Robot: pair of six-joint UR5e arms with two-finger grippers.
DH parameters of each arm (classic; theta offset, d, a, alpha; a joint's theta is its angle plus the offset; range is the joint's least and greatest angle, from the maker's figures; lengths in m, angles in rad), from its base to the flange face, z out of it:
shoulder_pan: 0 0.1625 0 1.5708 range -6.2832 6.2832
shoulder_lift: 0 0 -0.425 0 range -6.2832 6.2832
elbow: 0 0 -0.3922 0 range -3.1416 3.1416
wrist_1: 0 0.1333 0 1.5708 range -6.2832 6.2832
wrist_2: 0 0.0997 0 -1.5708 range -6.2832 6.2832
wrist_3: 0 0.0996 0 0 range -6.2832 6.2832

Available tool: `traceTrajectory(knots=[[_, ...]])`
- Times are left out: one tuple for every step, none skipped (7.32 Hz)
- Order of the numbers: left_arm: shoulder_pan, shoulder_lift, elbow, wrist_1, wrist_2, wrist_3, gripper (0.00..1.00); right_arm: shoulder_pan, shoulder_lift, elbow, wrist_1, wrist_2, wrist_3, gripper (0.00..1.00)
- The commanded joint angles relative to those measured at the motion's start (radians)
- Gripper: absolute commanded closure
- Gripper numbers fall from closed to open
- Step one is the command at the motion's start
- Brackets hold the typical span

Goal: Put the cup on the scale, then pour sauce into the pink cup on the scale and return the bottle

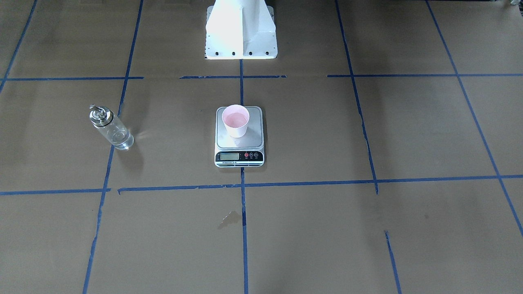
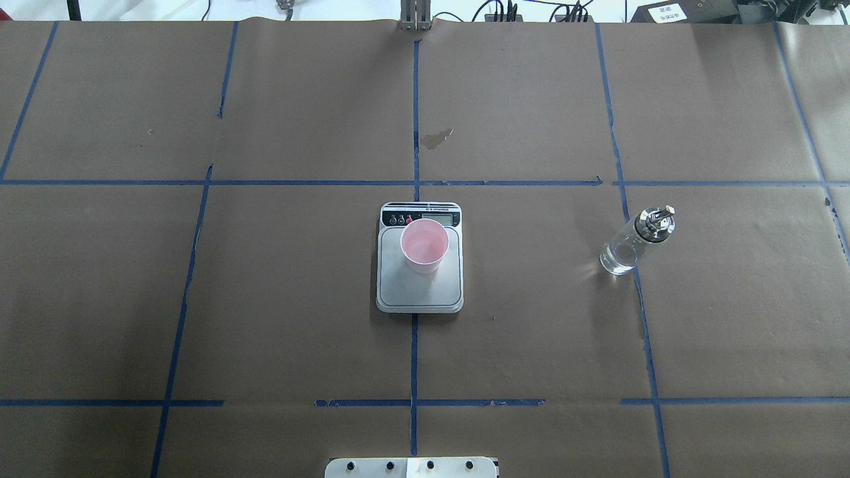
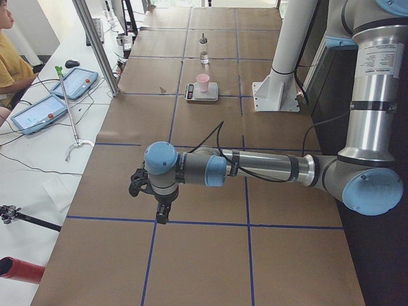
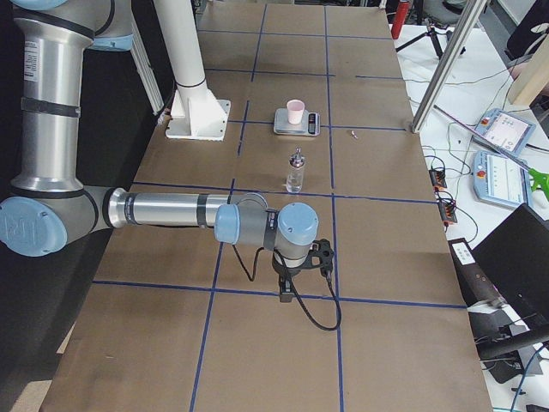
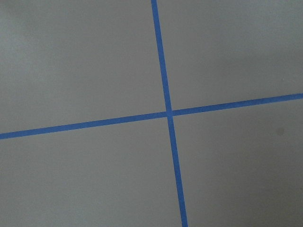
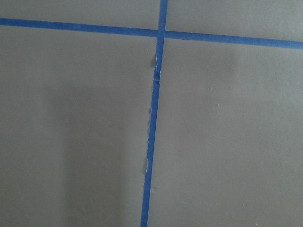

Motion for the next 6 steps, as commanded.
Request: traceTrajectory(knots=[[0.0, -0.001, 0.001, -0.018, 0.001, -0.007, 0.0, 0.0, 0.001, 0.003, 0.001, 0.001, 0.0, 0.0], [0.0, -0.001, 0.001, -0.019, 0.001, -0.007, 0.0, 0.0, 0.003, 0.003, -0.001, 0.001, 0.0, 0.0], [0.0, -0.001, 0.002, -0.02, 0.001, -0.005, 0.0, 0.0, 0.003, 0.003, 0.001, 0.003, 0.0, 0.0], [0.0, -0.001, 0.004, -0.02, 0.001, -0.005, 0.0, 0.0, 0.007, 0.003, 0.001, 0.003, -0.002, 0.0], [0.0, -0.002, 0.002, -0.02, 0.001, -0.005, 0.0, 0.0, 0.013, 0.003, 0.001, 0.001, -0.002, 0.0], [0.0, -0.002, 0.002, -0.02, 0.001, -0.005, 0.0, 0.0, 0.014, 0.003, 0.001, 0.001, -0.002, 0.0]])
